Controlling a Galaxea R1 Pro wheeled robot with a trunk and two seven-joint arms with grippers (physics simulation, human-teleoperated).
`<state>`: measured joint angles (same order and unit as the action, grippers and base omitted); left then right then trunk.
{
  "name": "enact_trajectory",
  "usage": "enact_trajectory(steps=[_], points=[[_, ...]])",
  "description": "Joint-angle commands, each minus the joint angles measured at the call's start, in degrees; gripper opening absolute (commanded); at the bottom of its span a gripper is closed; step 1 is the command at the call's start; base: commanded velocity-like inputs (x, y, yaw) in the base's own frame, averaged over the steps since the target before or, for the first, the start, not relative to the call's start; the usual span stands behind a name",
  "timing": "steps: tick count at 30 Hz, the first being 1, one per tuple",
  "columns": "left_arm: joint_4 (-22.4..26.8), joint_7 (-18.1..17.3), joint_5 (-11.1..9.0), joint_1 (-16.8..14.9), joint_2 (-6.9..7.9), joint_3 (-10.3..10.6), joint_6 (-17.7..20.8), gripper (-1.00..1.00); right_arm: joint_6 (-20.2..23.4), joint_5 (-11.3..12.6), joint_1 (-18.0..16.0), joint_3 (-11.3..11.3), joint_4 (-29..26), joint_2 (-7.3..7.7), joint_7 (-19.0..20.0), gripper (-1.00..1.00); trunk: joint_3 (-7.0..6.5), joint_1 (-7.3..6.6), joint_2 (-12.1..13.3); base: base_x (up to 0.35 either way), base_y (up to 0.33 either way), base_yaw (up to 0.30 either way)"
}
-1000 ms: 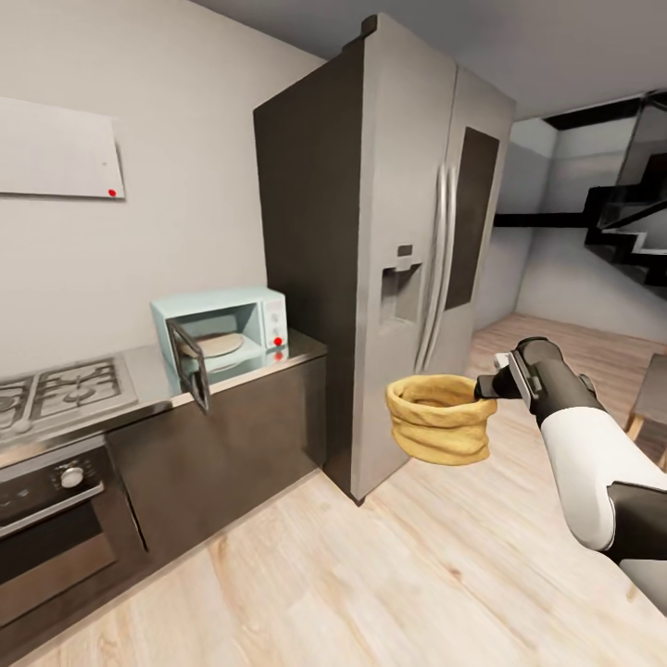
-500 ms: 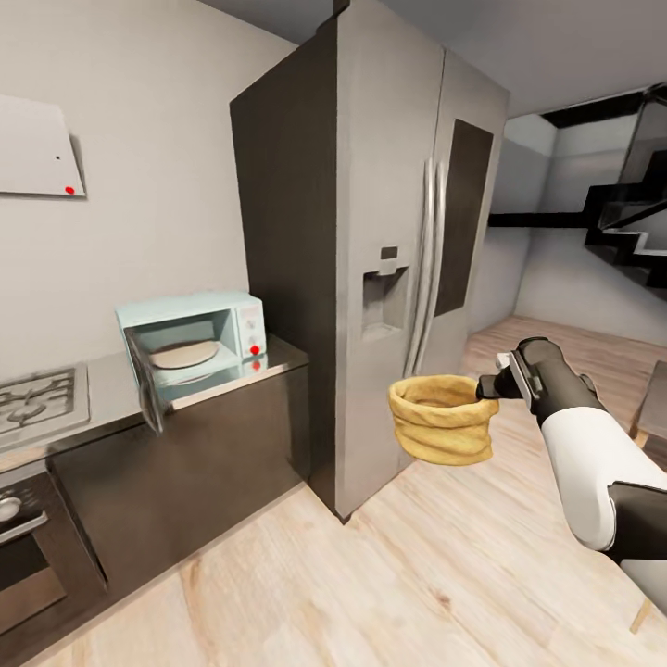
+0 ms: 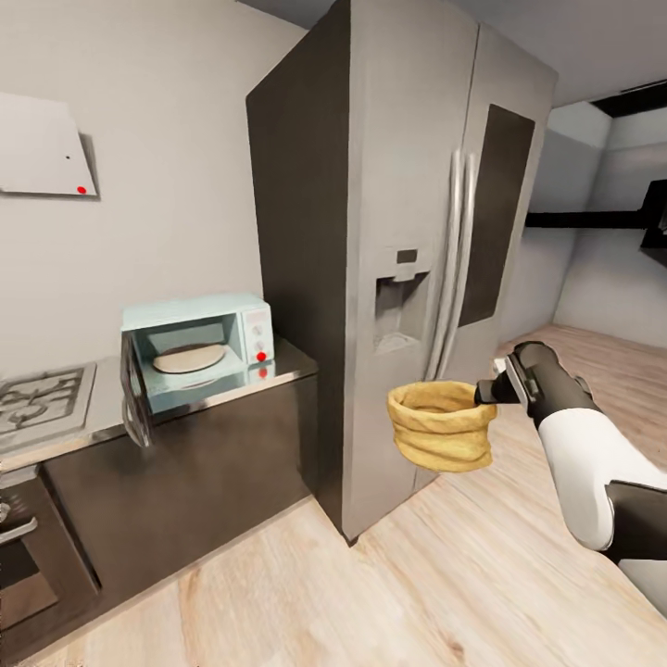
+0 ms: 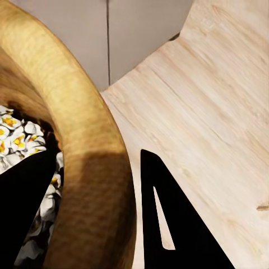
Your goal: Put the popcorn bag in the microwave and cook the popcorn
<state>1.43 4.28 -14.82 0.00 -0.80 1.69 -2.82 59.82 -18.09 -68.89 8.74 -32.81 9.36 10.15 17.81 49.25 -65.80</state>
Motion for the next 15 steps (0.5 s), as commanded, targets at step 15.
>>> enact_trajectory(steps=[15], points=[[0.15,0.11,-0.39,0.0,-0.08,0.24,-0.18,1.0,0.18,0.04,-0.02,-0.04,-0.36,-0.8,1.37,-1.0,0.06,0.03,-0.03,0.14,-0.109,0.271]])
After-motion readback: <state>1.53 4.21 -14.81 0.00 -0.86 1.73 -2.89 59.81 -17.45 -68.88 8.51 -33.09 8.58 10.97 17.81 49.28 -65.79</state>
